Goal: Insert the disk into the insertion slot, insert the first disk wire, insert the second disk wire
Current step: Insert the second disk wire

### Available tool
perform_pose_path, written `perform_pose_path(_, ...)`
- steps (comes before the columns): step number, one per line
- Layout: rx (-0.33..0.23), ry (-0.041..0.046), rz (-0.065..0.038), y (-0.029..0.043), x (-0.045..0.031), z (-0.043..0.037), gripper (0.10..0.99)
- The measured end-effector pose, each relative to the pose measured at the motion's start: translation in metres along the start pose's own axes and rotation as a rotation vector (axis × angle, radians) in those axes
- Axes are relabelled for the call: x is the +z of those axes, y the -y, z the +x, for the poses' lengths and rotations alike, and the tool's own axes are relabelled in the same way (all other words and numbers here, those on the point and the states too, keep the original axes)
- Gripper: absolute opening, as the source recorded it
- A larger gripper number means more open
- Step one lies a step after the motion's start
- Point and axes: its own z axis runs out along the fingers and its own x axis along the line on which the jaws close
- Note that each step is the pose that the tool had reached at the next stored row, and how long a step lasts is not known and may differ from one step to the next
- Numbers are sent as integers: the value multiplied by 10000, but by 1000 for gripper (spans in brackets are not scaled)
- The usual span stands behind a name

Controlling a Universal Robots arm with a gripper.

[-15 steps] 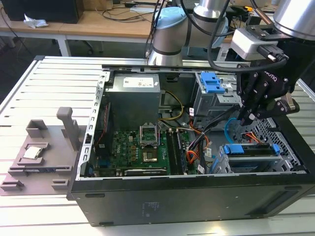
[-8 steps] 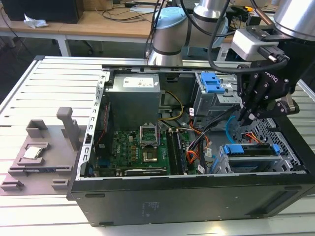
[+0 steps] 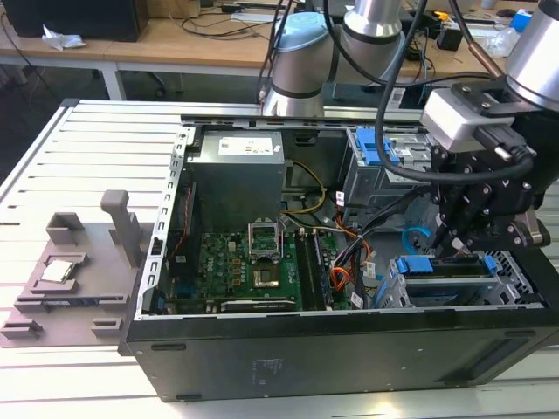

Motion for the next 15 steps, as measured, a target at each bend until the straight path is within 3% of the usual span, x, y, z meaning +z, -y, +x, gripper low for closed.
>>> perform_pose_path(5, 410, 17, -1, 63, 61, 8, 165)
perform_pose_path(10, 775, 32, -1, 181, 108, 8, 165)
perform_pose_path(15, 1227, 50, -1, 221, 128, -6, 165)
